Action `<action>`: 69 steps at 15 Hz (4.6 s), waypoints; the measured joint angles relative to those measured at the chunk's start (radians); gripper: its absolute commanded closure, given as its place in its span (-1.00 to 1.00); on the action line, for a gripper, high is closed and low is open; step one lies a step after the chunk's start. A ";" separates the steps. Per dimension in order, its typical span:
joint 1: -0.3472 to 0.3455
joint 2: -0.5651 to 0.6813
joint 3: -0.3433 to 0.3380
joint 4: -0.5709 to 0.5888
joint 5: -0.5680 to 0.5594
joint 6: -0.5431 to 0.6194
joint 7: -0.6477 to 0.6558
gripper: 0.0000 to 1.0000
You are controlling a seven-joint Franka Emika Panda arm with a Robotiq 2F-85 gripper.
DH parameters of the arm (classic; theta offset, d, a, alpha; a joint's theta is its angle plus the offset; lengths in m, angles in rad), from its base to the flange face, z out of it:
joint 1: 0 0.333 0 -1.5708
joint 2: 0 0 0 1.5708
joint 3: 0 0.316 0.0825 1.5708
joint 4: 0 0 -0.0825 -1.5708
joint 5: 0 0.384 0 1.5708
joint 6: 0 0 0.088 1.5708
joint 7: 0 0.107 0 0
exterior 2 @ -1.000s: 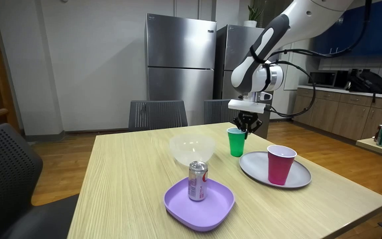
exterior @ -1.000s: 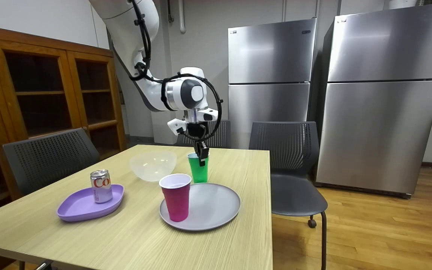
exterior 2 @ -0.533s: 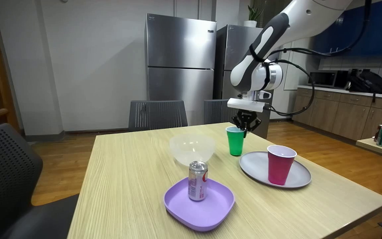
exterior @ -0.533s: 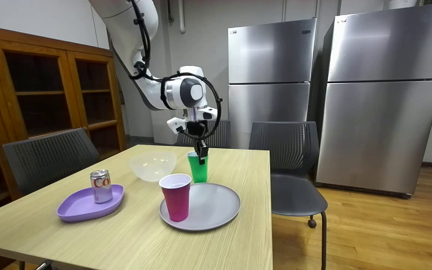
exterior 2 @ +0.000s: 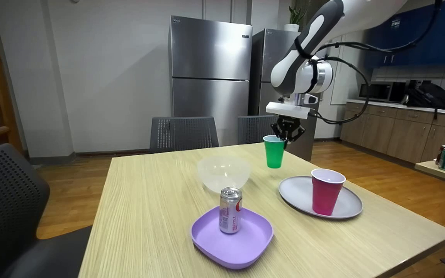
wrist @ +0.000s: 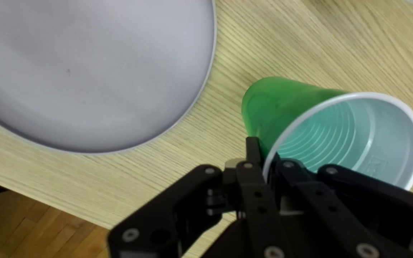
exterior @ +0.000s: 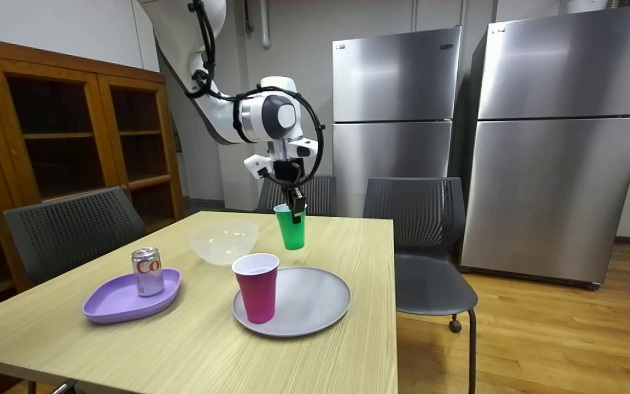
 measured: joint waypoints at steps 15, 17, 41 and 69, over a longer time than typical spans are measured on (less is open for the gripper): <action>-0.076 -0.142 -0.010 -0.244 0.006 0.041 -0.235 0.98; -0.090 -0.142 -0.010 -0.264 0.022 0.050 -0.285 0.98; -0.138 -0.190 -0.011 -0.349 0.078 0.072 -0.490 -1.00; -0.112 -0.612 0.022 -0.568 -0.041 -0.041 -0.567 -1.00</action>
